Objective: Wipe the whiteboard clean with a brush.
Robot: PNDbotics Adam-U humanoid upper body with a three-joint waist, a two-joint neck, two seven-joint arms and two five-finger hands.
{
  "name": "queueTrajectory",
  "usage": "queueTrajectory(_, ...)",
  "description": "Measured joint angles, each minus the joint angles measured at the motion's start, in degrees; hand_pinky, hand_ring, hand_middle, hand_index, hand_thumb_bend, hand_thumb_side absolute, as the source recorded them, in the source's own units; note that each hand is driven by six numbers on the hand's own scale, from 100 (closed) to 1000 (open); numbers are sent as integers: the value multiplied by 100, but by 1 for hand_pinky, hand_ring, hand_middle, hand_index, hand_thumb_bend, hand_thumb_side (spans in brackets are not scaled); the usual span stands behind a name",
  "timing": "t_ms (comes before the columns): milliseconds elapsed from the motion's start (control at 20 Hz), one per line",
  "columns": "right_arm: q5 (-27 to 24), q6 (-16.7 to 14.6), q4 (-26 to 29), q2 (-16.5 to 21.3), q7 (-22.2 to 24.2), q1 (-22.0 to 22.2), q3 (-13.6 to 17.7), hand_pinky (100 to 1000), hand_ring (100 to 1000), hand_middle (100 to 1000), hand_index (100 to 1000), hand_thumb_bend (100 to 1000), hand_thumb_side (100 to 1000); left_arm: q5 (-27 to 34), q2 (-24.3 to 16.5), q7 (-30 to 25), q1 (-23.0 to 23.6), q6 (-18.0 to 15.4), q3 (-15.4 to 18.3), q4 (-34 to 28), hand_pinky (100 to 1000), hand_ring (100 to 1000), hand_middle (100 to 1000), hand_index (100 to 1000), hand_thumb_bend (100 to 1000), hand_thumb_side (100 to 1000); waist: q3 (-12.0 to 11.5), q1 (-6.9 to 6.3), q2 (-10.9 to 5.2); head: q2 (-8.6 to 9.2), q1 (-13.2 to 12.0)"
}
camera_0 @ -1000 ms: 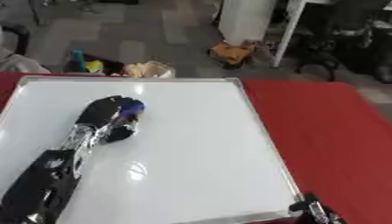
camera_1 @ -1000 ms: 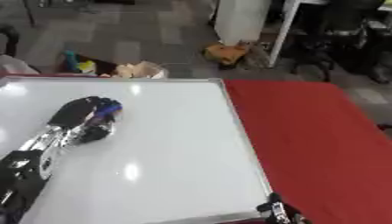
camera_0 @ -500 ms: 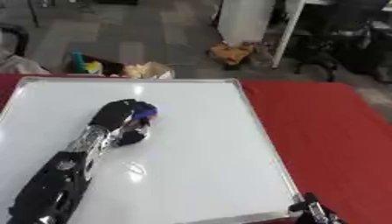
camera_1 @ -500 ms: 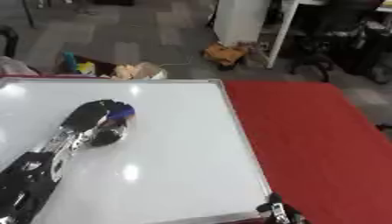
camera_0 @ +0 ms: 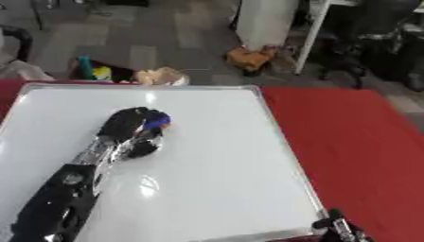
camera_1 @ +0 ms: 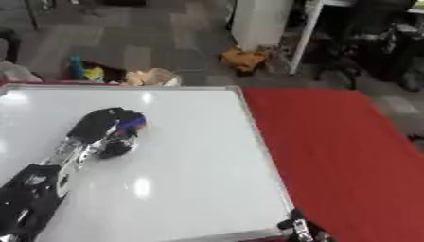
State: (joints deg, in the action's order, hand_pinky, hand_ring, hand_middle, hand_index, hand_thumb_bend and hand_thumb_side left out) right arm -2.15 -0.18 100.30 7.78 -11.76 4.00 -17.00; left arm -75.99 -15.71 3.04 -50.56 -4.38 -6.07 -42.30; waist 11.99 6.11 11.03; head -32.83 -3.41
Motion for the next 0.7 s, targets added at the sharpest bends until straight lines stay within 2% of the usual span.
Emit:
queueTrajectory(200,1,0,-1,0,0,1,0,420,354,154,552,100,853,-86,0,131,9,130,43,90,808,807,757,941,100,795,-6,-3,-3,0,5)
queueTrajectory(700,2,-3,-3,0,-4,2,5,419,354,154,552,100,852,-40,-302,410,130,490,220,144,829,810,764,937,100,763,-123,-16,-18,0,51)
